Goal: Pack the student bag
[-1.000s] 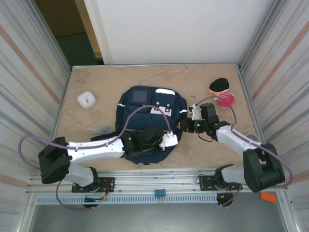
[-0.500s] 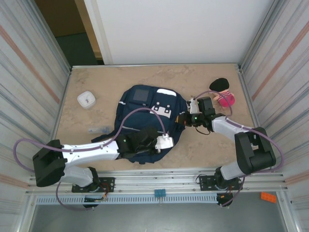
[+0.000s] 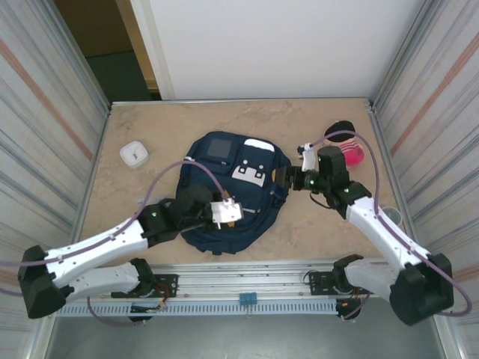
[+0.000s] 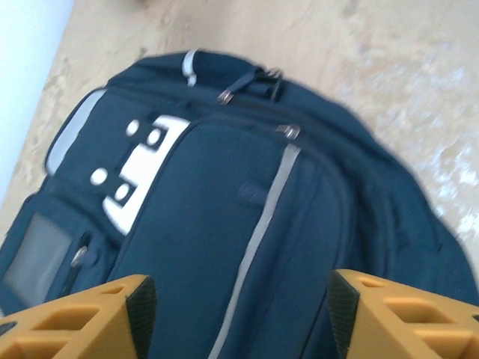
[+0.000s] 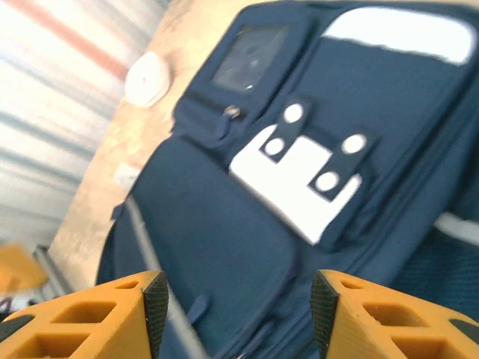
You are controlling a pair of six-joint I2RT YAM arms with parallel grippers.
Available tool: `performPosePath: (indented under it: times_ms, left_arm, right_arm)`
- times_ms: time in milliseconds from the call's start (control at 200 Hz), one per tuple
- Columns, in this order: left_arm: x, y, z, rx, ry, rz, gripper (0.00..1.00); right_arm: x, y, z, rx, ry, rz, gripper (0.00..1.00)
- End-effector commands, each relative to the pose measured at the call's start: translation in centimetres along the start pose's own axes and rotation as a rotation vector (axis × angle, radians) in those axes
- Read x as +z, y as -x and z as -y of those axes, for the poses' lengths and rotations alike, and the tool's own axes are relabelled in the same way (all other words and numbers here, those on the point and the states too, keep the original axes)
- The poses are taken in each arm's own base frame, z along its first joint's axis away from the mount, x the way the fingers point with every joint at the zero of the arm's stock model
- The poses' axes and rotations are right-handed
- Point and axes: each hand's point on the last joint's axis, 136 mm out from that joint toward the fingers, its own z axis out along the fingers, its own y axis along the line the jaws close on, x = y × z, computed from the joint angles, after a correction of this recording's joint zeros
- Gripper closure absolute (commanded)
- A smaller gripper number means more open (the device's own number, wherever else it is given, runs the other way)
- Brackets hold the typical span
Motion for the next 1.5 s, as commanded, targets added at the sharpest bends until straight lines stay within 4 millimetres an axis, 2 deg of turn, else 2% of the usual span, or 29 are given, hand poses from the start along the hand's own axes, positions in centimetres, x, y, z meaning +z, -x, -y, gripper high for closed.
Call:
performPosePath:
  times_ms: [0, 175, 386, 486, 621, 732, 777, 812, 867, 962, 1022, 1273, 1403, 1493]
  left_arm:
    - [-0.2, -2.8, 2.6, 0.079, -0.114, -0.084, 0.34]
    - [1.3, -3.8, 3.2, 0.1, -0.122, -0.114, 0.3]
    - [3.1, -7.0, 2.3, 0.158, -0.068, -0.268, 0.27]
    - [3.9, -6.9, 1.5, 0.139, -0.033, -0.255, 0.27]
    - [5.2, -7.0, 0.6, 0.082, -0.005, -0.213, 0.31]
    - [6.0, -7.2, 0.0, 0.06, 0.017, -0.204, 0.37]
    - [6.2, -7.2, -0.1, 0.049, 0.026, -0.193, 0.42]
    - [6.2, -7.1, -0.3, 0.035, 0.03, -0.183, 0.5]
    - [6.1, -6.7, -0.2, -0.002, 0.015, -0.152, 0.69]
    - [5.5, -5.5, 0.2, -0.085, -0.027, -0.058, 0.9]
    - [4.9, -4.8, 0.3, -0.147, -0.044, 0.01, 1.0]
    - [2.3, -4.1, -0.7, -0.376, -0.017, 0.291, 1.0]
    - [2.0, -4.6, -1.5, -0.456, 0.005, 0.301, 1.0]
    - [2.1, -4.8, -1.8, -0.499, 0.016, 0.298, 1.0]
  right_arm:
    - [0.2, -4.2, 0.7, 0.021, -0.044, -0.084, 0.46]
    - [-0.1, -5.8, -0.4, 0.006, -0.008, -0.063, 0.46]
    - [-0.3, -6.7, -0.1, -0.006, -0.03, -0.065, 0.45]
    - [-0.4, -6.8, 0.0, -0.014, -0.031, -0.062, 0.44]
    - [-0.4, -6.9, 0.0, -0.015, -0.031, -0.063, 0.44]
    - [-0.8, -7.0, 0.0, -0.019, -0.03, -0.057, 0.44]
    - [-1.0, -6.9, -0.3, -0.026, -0.02, -0.051, 0.44]
    - [-1.2, -6.9, -0.6, -0.037, -0.011, -0.047, 0.44]
    - [-1.3, -6.9, -0.9, -0.055, 0.001, -0.046, 0.44]
    - [-1.5, -7.0, -1.4, -0.09, 0.018, -0.052, 0.43]
    - [-1.3, -7.0, -1.6, -0.117, 0.031, -0.056, 0.42]
    - [0.0, -5.6, -3.6, -0.154, 0.174, -0.035, 0.37]
    - [0.9, -4.7, -3.7, -0.148, 0.19, -0.048, 0.38]
    - [2.3, -4.8, -3.2, -0.132, 0.188, -0.084, 0.38]
